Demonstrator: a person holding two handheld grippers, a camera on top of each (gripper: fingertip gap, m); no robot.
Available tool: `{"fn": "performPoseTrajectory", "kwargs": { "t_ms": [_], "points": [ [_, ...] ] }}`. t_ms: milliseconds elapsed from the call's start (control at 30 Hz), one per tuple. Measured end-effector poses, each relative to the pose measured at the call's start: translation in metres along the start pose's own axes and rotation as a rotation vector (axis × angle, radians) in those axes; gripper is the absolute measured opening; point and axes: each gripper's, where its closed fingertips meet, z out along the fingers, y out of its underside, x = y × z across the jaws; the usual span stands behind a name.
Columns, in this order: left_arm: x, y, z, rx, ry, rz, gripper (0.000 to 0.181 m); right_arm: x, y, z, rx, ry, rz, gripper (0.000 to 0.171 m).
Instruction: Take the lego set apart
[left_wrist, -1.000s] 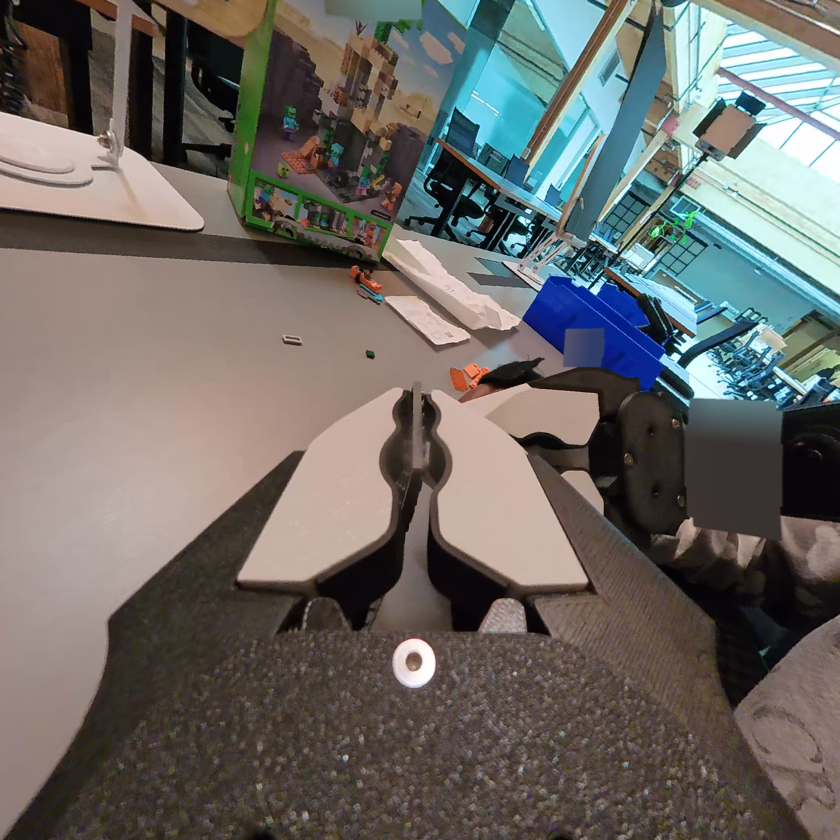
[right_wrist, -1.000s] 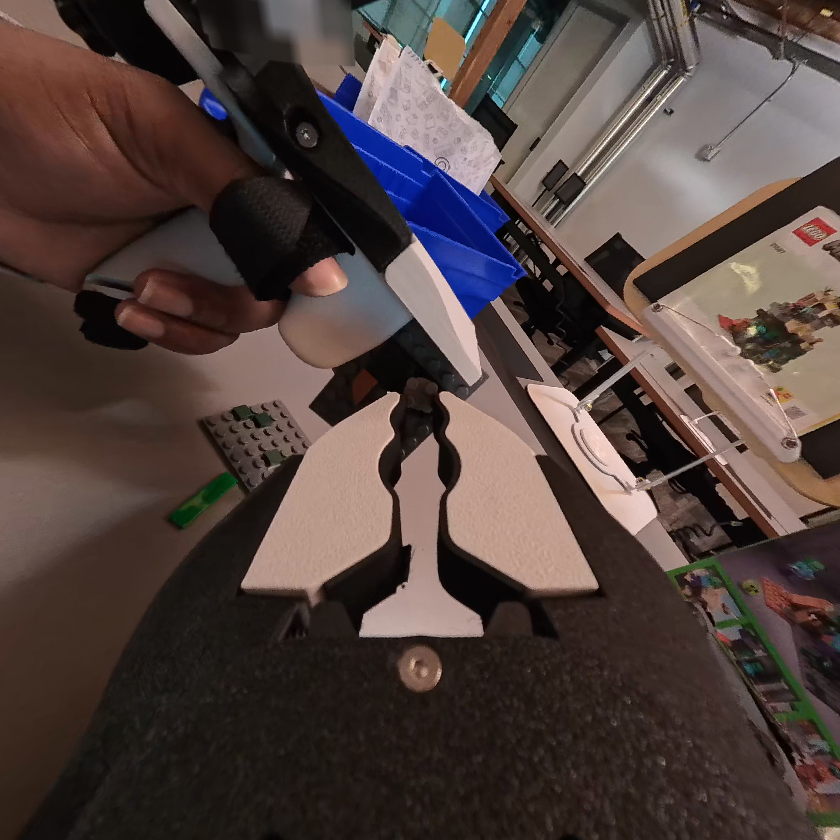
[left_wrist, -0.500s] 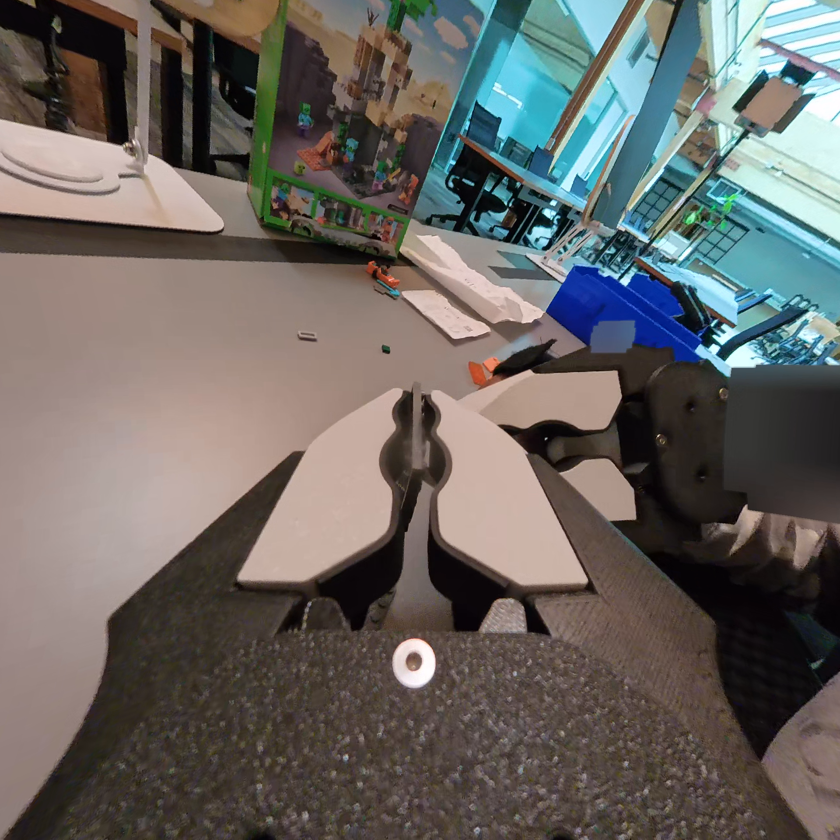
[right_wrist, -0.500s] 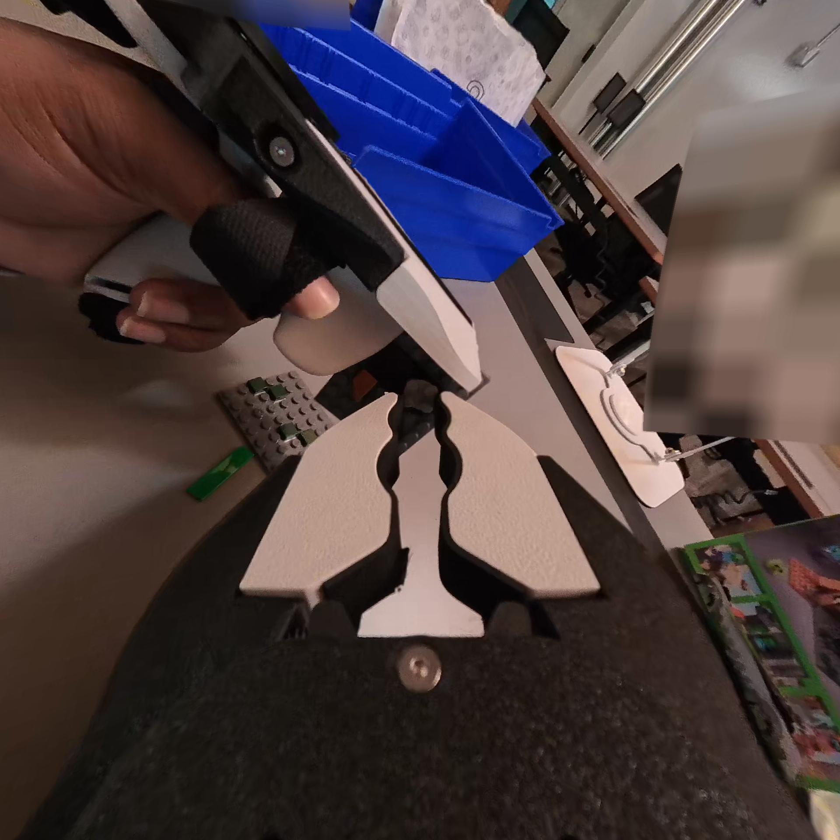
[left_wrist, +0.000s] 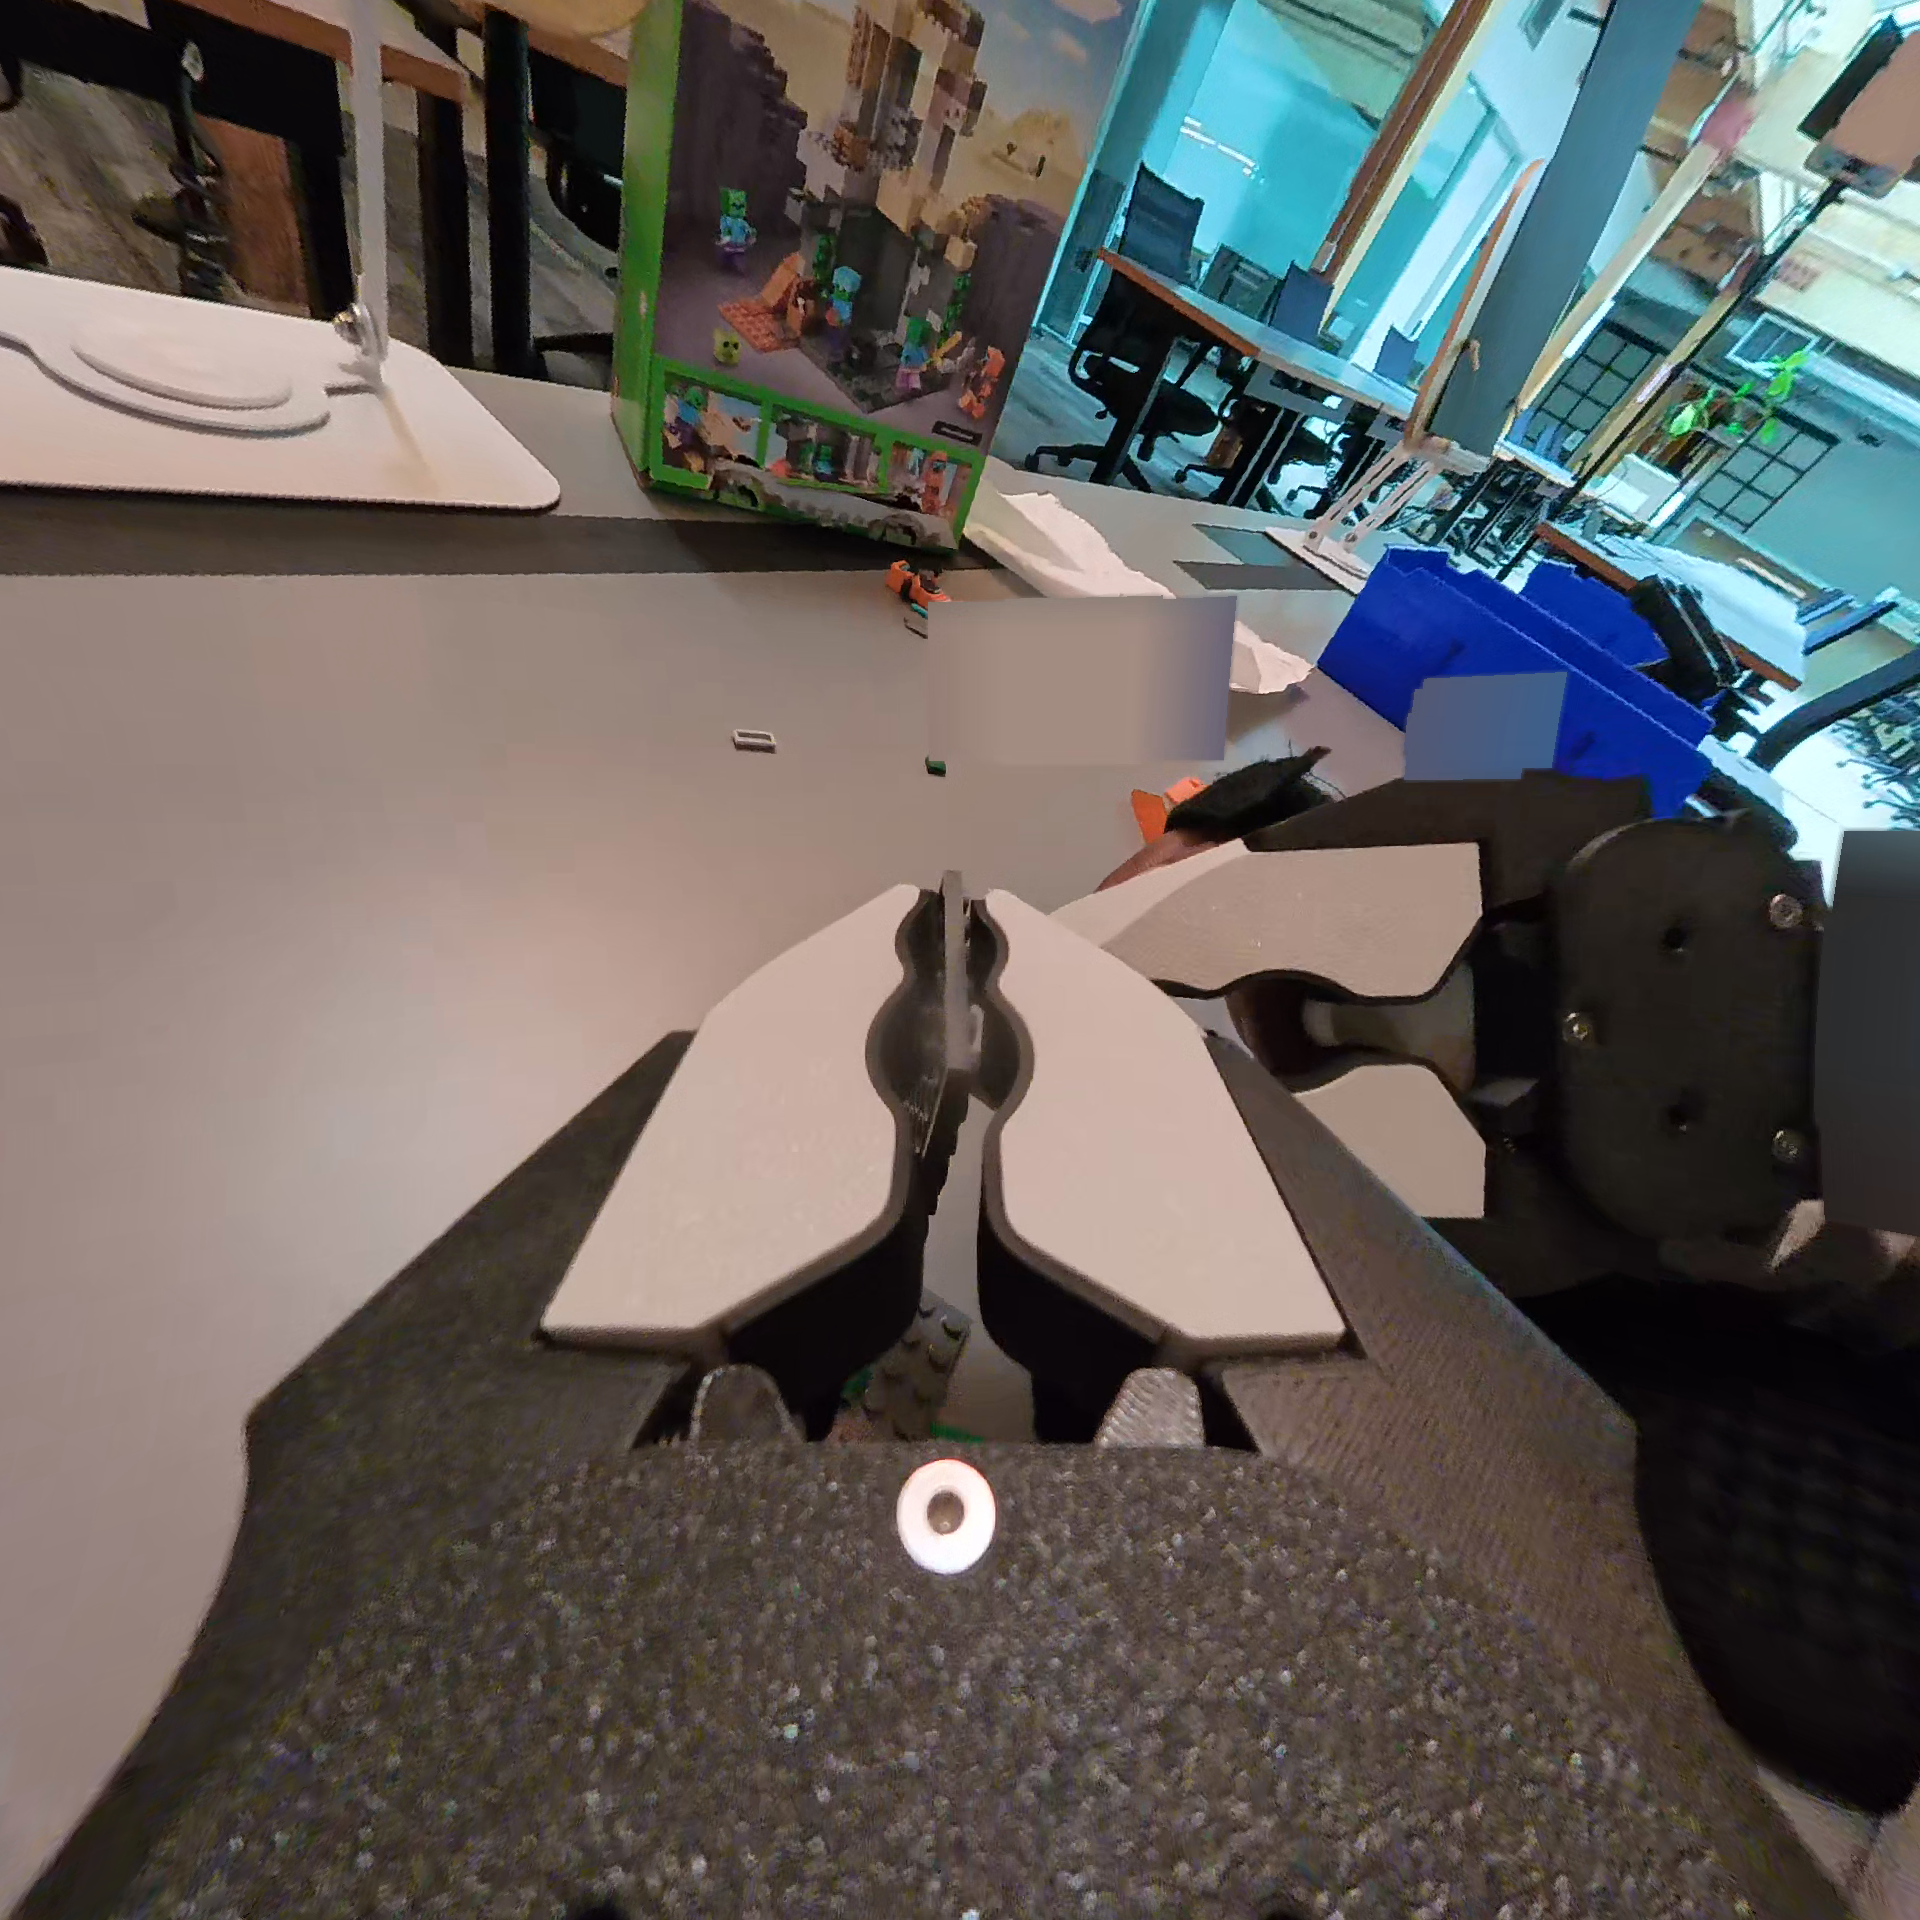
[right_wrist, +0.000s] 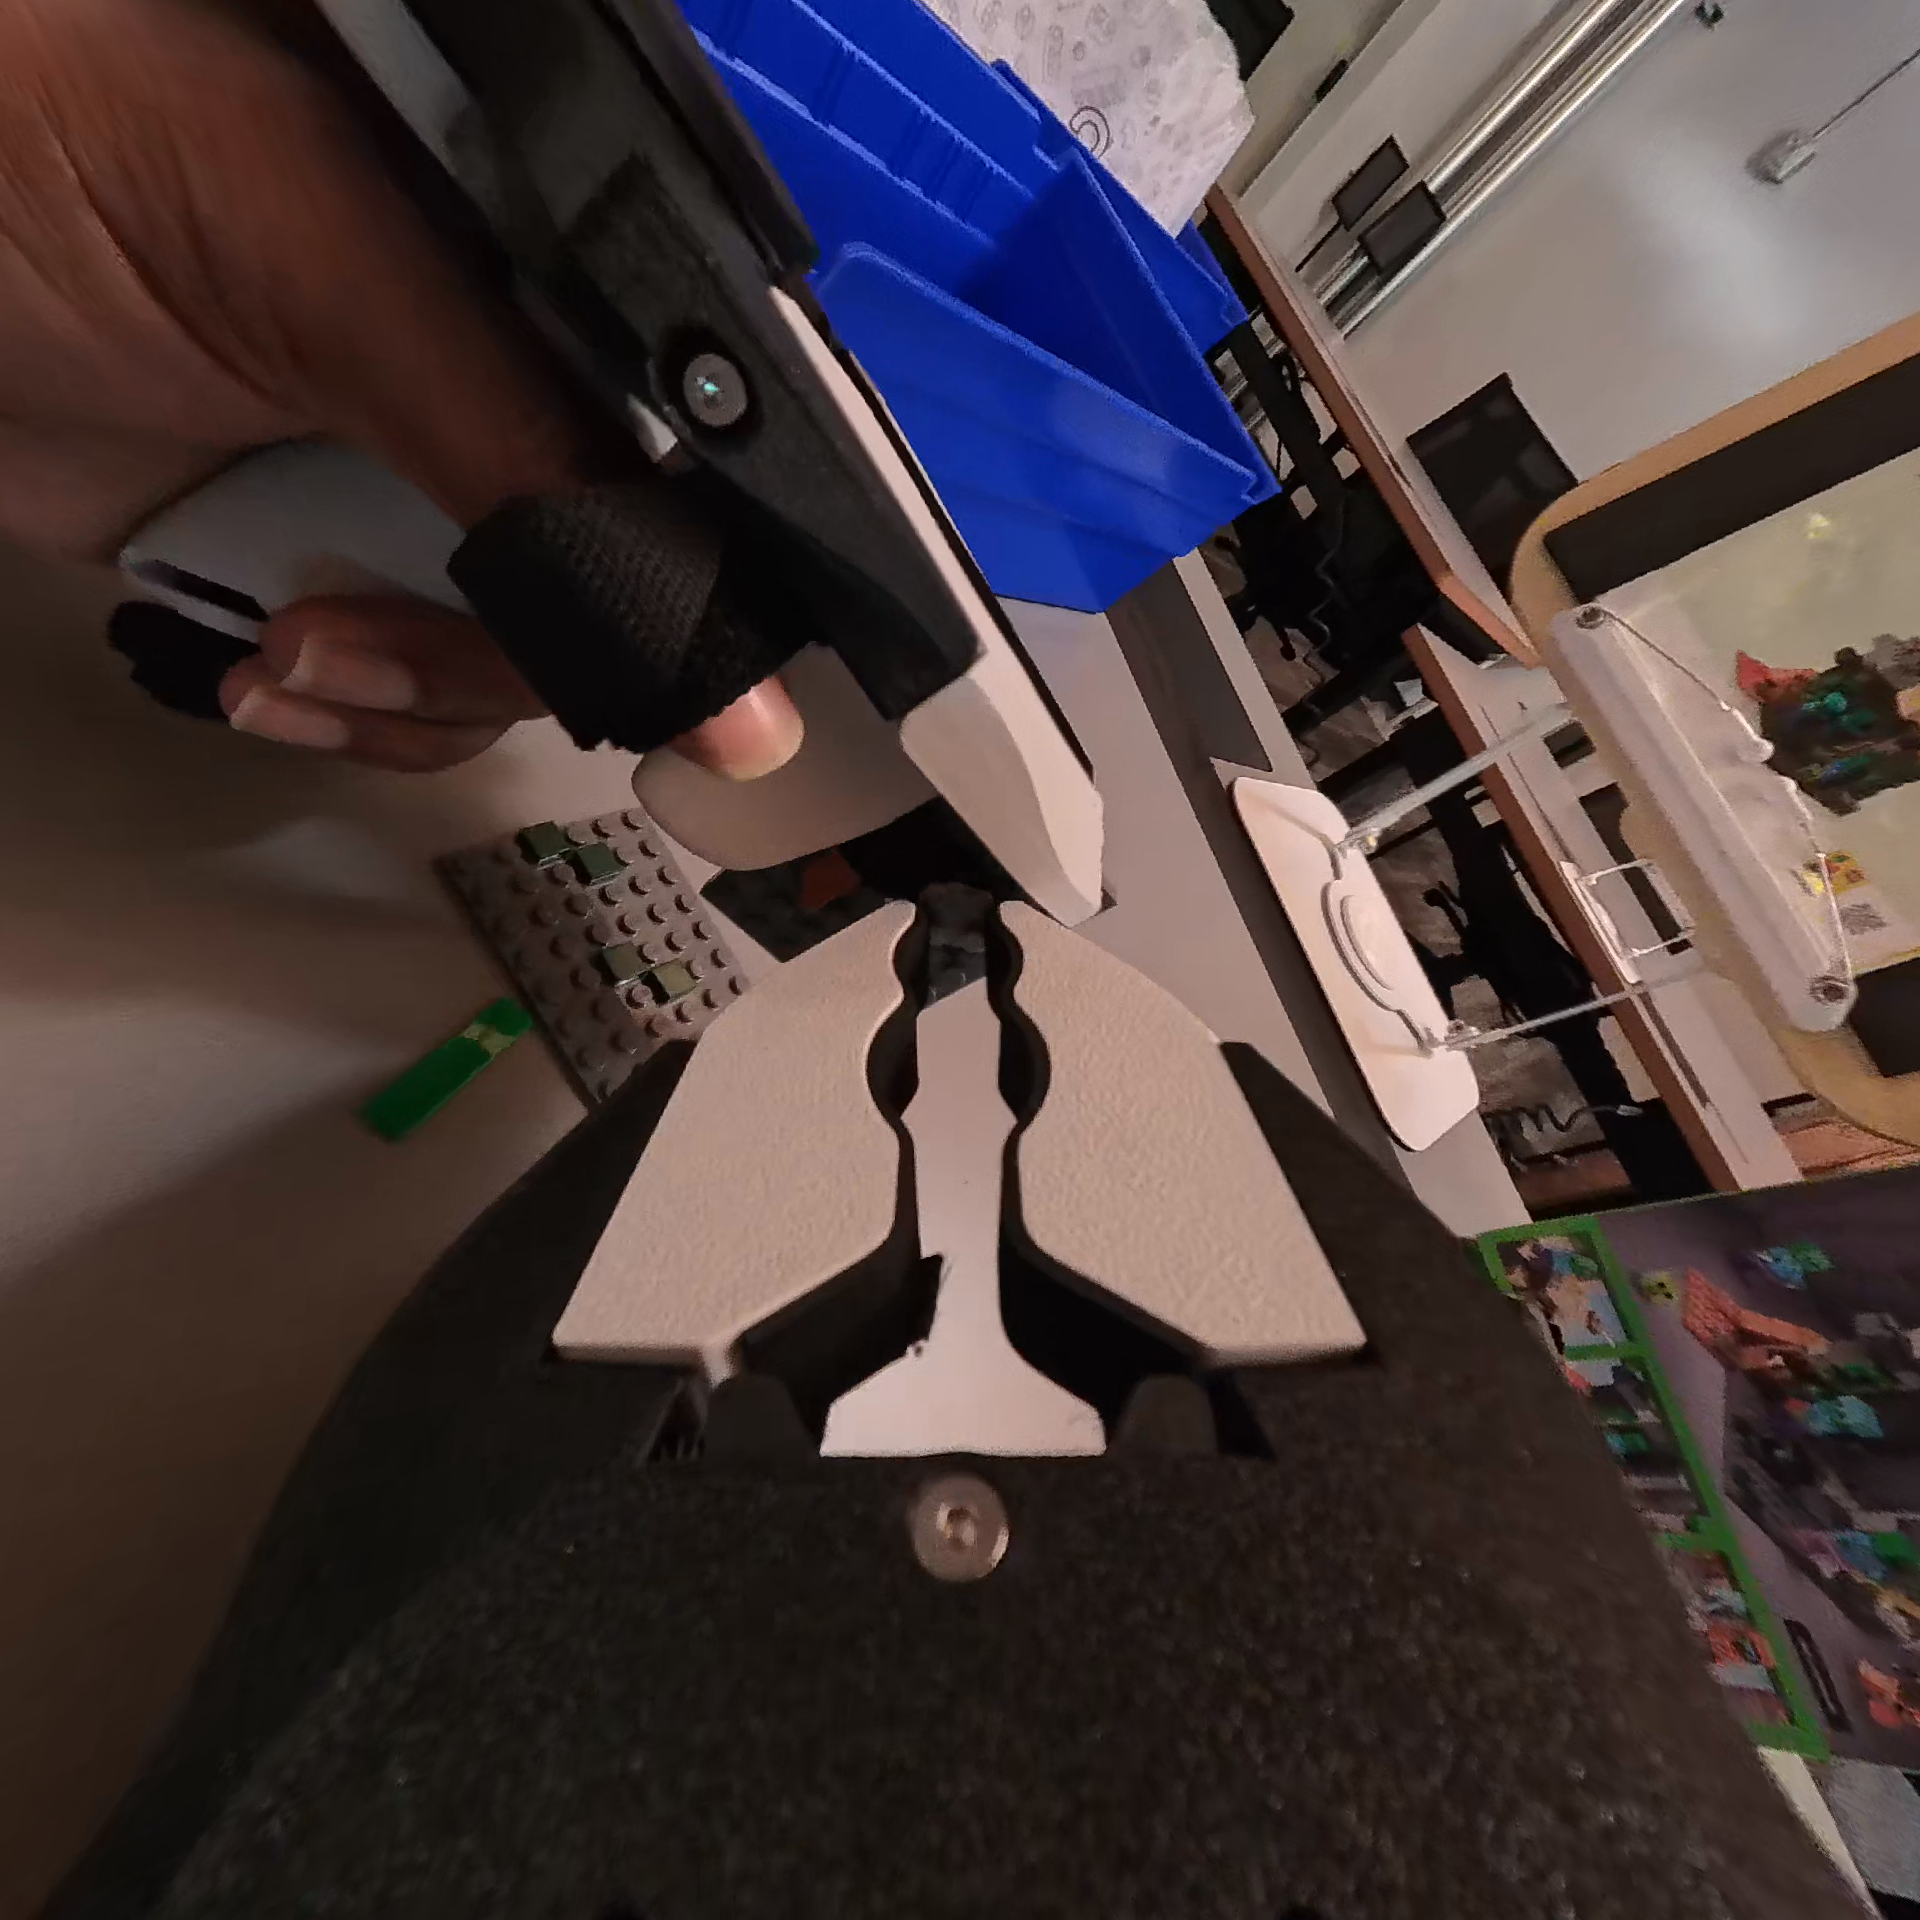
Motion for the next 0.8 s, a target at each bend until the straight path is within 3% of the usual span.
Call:
{"fn": "performPoseTrajectory", "kwargs": {
  "t_ms": [133,233,367,800],
  "points": [
    [0.002,0.0,0.001,0.009,0.018,-0.036,0.005,-0.006,-0.009,-0.002,0.056,-0.032,0.036,0.012],
    [0.001,-0.001,0.001,0.005,0.011,-0.034,0.005,-0.003,-0.009,-0.001,0.05,-0.001,-0.01,0.0],
    [-0.004,-0.009,-0.002,0.042,0.012,-0.109,0.005,0.003,-0.012,-0.004,0.088,0.011,0.022,0.02],
    [-0.001,-0.009,-0.004,0.039,0.058,-0.174,0.006,0.004,-0.003,-0.001,0.069,-0.003,0.069,0.02]
  ]
}}
